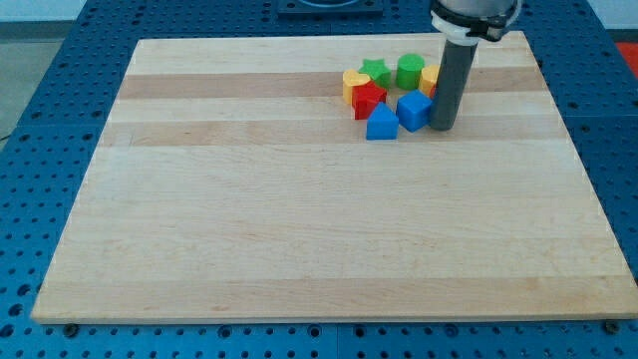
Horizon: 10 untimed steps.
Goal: Place the red star below the triangle
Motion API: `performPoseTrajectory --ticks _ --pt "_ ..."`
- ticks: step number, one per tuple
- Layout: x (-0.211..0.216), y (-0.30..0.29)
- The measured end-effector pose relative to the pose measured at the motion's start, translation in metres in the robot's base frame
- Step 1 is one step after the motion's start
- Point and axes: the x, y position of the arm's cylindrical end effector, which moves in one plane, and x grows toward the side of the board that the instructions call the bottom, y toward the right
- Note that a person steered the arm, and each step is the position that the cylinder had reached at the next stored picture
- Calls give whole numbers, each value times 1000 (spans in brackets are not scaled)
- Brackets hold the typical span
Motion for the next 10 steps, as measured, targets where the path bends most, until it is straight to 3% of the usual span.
performPoseTrajectory --ticks 2,6,10 --pt "-19 -40" --pt "-40 -15" --pt "-55 -120"
